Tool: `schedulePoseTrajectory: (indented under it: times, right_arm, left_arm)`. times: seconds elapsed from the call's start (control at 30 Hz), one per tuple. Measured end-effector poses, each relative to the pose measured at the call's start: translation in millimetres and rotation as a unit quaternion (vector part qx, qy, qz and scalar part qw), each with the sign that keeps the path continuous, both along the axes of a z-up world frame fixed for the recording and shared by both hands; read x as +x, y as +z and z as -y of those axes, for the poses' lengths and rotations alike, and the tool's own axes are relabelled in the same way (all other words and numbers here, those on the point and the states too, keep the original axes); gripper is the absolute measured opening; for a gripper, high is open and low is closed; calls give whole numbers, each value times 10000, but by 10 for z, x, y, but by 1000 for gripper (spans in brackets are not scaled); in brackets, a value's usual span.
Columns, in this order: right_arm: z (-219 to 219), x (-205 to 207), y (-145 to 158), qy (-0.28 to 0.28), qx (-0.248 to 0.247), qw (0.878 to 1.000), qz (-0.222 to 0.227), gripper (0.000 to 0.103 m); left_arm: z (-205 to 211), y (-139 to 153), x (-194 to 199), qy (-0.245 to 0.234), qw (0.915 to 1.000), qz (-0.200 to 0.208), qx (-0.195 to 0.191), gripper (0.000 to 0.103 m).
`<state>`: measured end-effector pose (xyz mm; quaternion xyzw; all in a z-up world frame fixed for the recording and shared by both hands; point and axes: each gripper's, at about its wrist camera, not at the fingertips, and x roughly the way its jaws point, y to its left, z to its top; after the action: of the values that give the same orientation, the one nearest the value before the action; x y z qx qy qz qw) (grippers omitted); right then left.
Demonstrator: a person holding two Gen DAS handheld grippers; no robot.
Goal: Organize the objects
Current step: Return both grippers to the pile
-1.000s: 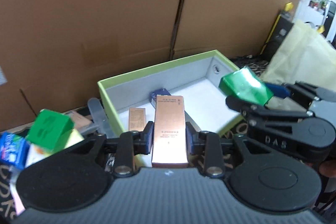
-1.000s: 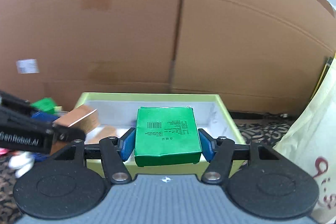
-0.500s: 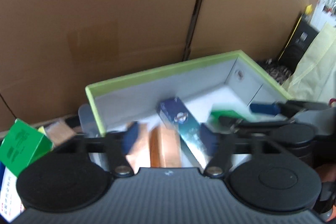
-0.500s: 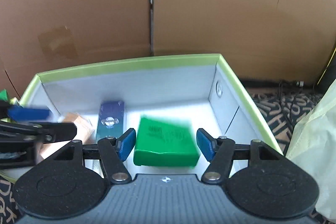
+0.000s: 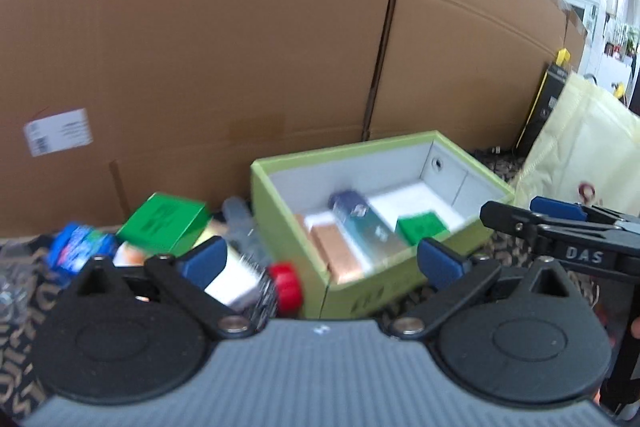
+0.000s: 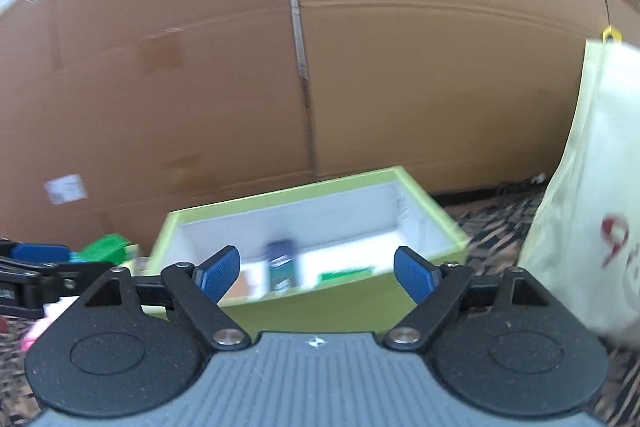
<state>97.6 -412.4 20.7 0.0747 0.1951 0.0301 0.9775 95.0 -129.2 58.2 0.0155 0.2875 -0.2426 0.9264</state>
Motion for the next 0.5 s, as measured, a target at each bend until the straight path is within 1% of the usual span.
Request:
schedulePoseTrajectory:
  times: [0.07,0.13,0.2,0.3,0.37,0.5]
  right_arm:
    - [-64,-187,-106,151,391,9991,-41,91]
    - [-176,-365,-207,284,606,9977,-143,91]
    - [-311,-486,-333,389,596,9973,-204,91]
    - [-530,-636,-491,527,482,9971,-278,91]
    - [-678,-682,-586,627,439,9965,-332,91]
    - [-994,-717,-713,888,286,9945,-484,91]
  left_arm:
    - [-142,-46,-194,38,9999,74,68,103]
    - [-295,-105,-364,156,9996,148,174,103]
    - [-475,-185,-503,312,9991,162,249,103]
    - [-746,-319,-641,562,9982,34,216,103]
    - [-921,-408,-707,731,9971,-89,196,103]
    - [-1225,-597,-785,1039,9938,-257,293,103]
